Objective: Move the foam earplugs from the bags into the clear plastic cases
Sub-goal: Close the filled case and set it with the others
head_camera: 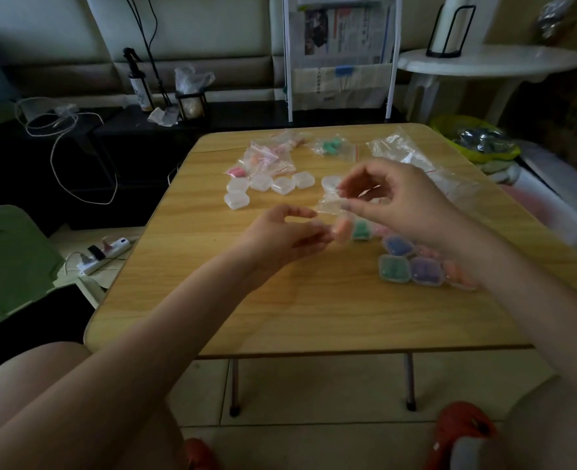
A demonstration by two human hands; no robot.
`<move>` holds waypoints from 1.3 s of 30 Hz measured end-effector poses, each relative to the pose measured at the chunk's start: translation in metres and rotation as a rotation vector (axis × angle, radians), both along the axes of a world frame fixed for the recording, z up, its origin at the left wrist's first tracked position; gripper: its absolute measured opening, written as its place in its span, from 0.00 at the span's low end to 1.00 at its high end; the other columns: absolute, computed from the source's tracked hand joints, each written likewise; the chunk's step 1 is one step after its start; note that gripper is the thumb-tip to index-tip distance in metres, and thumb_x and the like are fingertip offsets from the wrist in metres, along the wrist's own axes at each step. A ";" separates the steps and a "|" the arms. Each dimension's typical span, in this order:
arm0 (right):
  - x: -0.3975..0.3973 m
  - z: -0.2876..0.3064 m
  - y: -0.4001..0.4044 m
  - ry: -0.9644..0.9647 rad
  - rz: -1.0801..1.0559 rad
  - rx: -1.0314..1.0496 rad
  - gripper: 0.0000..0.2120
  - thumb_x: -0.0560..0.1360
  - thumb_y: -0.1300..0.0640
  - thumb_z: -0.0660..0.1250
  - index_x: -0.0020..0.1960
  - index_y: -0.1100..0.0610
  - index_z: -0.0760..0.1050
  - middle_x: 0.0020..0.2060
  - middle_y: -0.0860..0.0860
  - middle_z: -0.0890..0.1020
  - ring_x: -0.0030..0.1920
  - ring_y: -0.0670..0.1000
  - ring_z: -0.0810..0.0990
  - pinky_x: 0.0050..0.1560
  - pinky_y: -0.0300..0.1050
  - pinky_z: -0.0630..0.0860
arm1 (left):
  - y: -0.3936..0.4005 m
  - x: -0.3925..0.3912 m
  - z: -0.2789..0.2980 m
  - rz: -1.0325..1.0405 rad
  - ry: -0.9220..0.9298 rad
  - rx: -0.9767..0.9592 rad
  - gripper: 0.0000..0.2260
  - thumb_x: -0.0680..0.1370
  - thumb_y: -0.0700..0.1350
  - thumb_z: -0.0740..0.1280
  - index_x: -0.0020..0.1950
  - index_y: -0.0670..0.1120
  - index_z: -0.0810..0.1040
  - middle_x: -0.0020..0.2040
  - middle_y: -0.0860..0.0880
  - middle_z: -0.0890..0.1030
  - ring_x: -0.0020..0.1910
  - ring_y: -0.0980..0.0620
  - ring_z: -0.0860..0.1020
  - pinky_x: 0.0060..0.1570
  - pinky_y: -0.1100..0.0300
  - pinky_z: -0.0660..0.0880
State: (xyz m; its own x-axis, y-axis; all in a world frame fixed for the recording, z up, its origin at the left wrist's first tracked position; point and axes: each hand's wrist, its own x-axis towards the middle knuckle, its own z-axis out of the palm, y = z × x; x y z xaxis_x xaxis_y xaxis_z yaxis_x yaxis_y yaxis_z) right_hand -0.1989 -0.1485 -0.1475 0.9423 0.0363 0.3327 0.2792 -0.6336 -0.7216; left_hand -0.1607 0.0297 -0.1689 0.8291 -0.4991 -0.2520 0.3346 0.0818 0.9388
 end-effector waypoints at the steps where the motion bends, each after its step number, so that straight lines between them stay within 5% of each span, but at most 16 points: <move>1: 0.000 0.000 -0.002 0.024 0.014 0.019 0.10 0.71 0.60 0.73 0.50 0.51 0.78 0.46 0.45 0.82 0.47 0.39 0.80 0.49 0.34 0.77 | -0.001 -0.001 0.001 0.013 0.010 -0.009 0.11 0.76 0.35 0.65 0.58 0.38 0.70 0.46 0.39 0.82 0.44 0.48 0.82 0.46 0.59 0.80; 5: -0.002 -0.018 0.002 0.128 0.051 -0.206 0.07 0.71 0.58 0.73 0.47 0.48 0.80 0.44 0.42 0.80 0.44 0.38 0.78 0.45 0.26 0.74 | -0.007 -0.004 -0.004 0.046 -0.071 0.140 0.10 0.77 0.39 0.67 0.56 0.40 0.71 0.50 0.41 0.82 0.45 0.50 0.82 0.47 0.60 0.80; 10: 0.001 -0.020 0.003 0.042 0.012 -0.303 0.06 0.72 0.58 0.72 0.44 0.48 0.78 0.39 0.38 0.75 0.41 0.34 0.73 0.39 0.26 0.68 | -0.007 -0.019 -0.013 0.039 -0.747 0.487 0.15 0.73 0.50 0.71 0.56 0.48 0.72 0.52 0.55 0.78 0.47 0.59 0.79 0.44 0.66 0.78; 12: 0.002 -0.017 -0.001 0.035 0.000 -0.277 0.06 0.71 0.59 0.73 0.42 0.48 0.79 0.37 0.39 0.76 0.39 0.34 0.73 0.38 0.26 0.68 | -0.009 -0.025 -0.015 -0.025 -0.843 0.519 0.22 0.71 0.55 0.73 0.59 0.51 0.68 0.57 0.56 0.72 0.49 0.60 0.76 0.45 0.67 0.77; 15: 0.003 -0.013 -0.009 0.058 -0.043 -0.260 0.03 0.71 0.59 0.73 0.43 0.52 0.81 0.36 0.42 0.78 0.37 0.38 0.75 0.37 0.28 0.70 | -0.010 -0.025 -0.017 -0.190 -0.889 0.578 0.32 0.67 0.56 0.75 0.65 0.55 0.62 0.59 0.58 0.69 0.51 0.63 0.72 0.44 0.70 0.74; 18: 0.002 -0.010 -0.018 0.096 -0.059 -0.272 0.04 0.72 0.59 0.72 0.45 0.52 0.82 0.38 0.42 0.80 0.39 0.35 0.76 0.38 0.25 0.70 | -0.010 -0.023 -0.019 -0.274 -0.925 0.621 0.31 0.70 0.53 0.74 0.67 0.55 0.61 0.55 0.60 0.73 0.48 0.68 0.72 0.42 0.77 0.72; 24: -0.006 0.000 -0.026 0.086 -0.062 -0.202 0.06 0.72 0.60 0.71 0.45 0.49 0.81 0.39 0.42 0.81 0.39 0.37 0.78 0.37 0.27 0.73 | -0.010 -0.020 -0.024 -0.159 -0.987 0.617 0.15 0.73 0.52 0.71 0.55 0.51 0.71 0.48 0.58 0.77 0.42 0.65 0.74 0.39 0.76 0.72; 27: -0.012 0.001 -0.023 0.154 0.025 -0.215 0.08 0.71 0.58 0.73 0.45 0.45 0.83 0.38 0.39 0.81 0.37 0.33 0.76 0.35 0.25 0.69 | -0.014 -0.019 -0.029 -0.095 -1.004 0.643 0.14 0.71 0.51 0.73 0.49 0.49 0.72 0.44 0.55 0.75 0.38 0.60 0.74 0.37 0.71 0.73; 32: -0.016 -0.009 -0.014 0.176 0.139 -0.398 0.10 0.69 0.57 0.75 0.50 0.47 0.83 0.43 0.38 0.81 0.46 0.30 0.73 0.45 0.20 0.65 | -0.016 -0.017 -0.037 -0.055 -1.090 0.653 0.13 0.71 0.49 0.74 0.39 0.50 0.69 0.36 0.57 0.71 0.34 0.60 0.69 0.34 0.71 0.65; 35: -0.014 -0.012 -0.016 0.143 0.098 -0.418 0.09 0.69 0.57 0.75 0.49 0.49 0.84 0.45 0.43 0.83 0.47 0.40 0.77 0.47 0.29 0.72 | -0.015 -0.018 -0.033 -0.131 -1.076 0.659 0.10 0.72 0.48 0.73 0.39 0.51 0.72 0.36 0.57 0.72 0.35 0.61 0.70 0.36 0.73 0.66; 39: -0.012 -0.010 -0.019 0.183 0.136 -0.422 0.07 0.71 0.59 0.73 0.47 0.48 0.84 0.46 0.40 0.82 0.50 0.41 0.78 0.53 0.42 0.76 | -0.007 -0.010 -0.023 -0.132 -1.001 0.692 0.05 0.73 0.44 0.71 0.42 0.50 0.75 0.37 0.56 0.75 0.36 0.61 0.72 0.37 0.74 0.69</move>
